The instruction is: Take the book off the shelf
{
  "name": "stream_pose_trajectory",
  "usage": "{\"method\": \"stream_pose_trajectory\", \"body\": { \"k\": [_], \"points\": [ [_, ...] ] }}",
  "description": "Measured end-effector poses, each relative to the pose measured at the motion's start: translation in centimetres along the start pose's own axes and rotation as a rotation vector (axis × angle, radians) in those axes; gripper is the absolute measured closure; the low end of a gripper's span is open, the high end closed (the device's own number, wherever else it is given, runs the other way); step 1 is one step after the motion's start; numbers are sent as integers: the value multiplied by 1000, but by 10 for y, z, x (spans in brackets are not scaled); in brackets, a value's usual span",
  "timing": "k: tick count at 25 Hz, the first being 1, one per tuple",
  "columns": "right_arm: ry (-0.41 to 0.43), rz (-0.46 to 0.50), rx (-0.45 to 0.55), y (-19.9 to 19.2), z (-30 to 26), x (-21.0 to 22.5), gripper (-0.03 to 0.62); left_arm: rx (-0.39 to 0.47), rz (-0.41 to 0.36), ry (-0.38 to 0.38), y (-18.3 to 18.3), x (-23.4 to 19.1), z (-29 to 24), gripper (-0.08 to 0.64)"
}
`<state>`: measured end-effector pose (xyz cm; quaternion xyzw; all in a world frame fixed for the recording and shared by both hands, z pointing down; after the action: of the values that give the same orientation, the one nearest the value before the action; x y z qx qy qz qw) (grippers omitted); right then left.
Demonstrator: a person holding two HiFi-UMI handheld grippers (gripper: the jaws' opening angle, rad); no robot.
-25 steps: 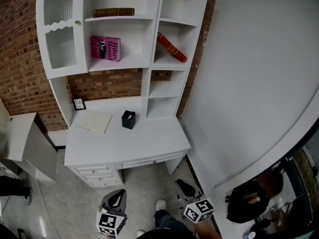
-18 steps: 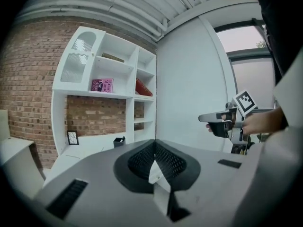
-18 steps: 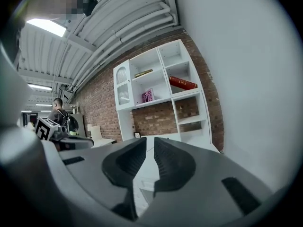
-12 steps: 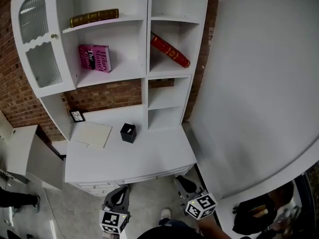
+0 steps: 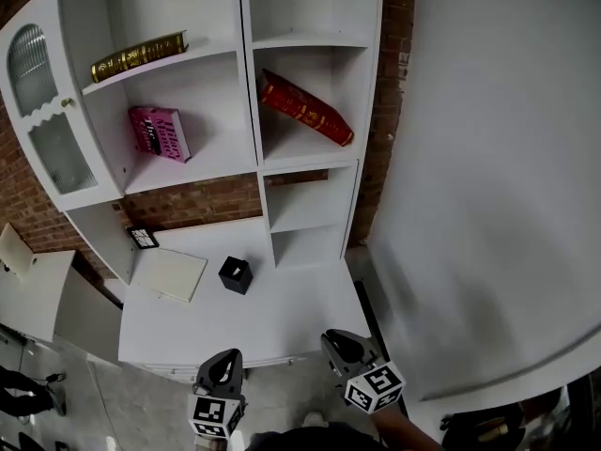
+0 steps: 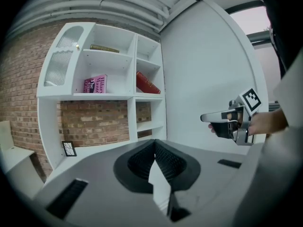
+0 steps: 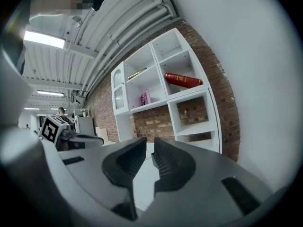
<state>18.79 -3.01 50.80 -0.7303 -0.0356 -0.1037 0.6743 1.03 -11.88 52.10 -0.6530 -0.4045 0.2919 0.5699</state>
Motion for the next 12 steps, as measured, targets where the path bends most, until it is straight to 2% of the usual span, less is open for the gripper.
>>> {"method": "stream_pose_trajectory", "body": {
  "k": [9, 12],
  "points": [
    [23, -12, -13, 23, -38, 31, 535, -13, 13, 121, 28, -15, -45, 552],
    [39, 2, -19, 33, -52, 32, 534, 3, -6, 151, 41, -25, -58, 551]
  ]
}}
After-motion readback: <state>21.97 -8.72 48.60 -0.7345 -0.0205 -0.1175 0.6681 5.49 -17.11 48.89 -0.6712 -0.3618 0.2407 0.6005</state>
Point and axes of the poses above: the fingertips, and each gripper's own axes: z backward along the fingers, x to its right, y out of its top, the point moved 1 cm from there along z, backward along the fingers
